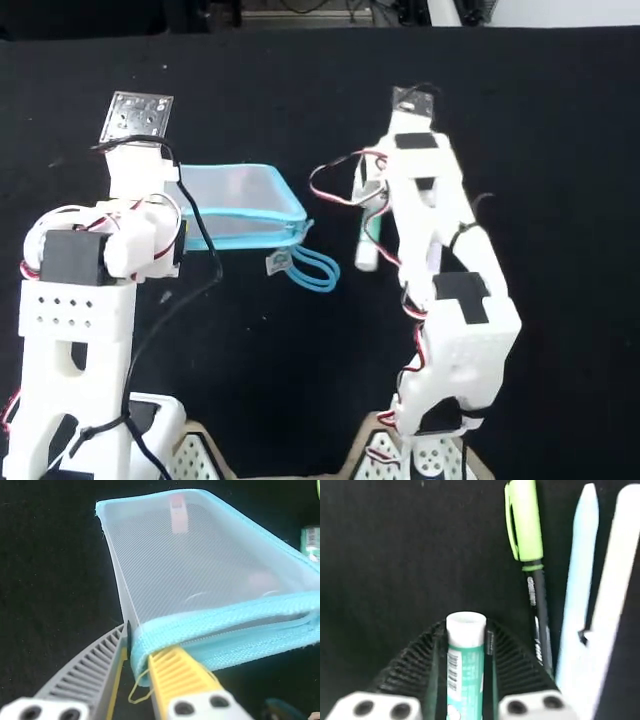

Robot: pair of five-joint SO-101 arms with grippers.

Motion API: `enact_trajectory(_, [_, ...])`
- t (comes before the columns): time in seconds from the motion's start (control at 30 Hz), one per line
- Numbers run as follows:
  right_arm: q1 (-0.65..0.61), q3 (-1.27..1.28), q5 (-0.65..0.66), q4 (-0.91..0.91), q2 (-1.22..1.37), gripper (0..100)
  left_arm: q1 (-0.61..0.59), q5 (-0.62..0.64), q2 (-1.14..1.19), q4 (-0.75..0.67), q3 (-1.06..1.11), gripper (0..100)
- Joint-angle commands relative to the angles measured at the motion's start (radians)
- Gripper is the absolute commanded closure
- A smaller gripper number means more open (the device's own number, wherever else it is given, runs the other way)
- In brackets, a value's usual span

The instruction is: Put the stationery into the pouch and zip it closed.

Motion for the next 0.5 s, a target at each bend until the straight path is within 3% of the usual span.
enact_trajectory(0.0, [-0.006, -0.073, 0.187, 0.124, -0.015, 98.8, 0.018, 0.005, -0.020, 0.000, -0.028, 97])
enact_trajectory(0.13, [-0.044, 0.035, 0.347, 0.143, -0.059, 98.8, 0.018, 0.005, -0.020, 0.000, -0.028, 97])
enact_trajectory(0.33, [-0.112, 0.427, 0.471, -0.029, -0.381, 98.5, 0.018, 0.005, -0.020, 0.000, -0.025, 97])
enact_trajectory(0.47, [-0.118, 0.593, 0.511, 0.026, -0.535, 89.7, 0.018, 0.005, -0.020, 0.000, -0.028, 97])
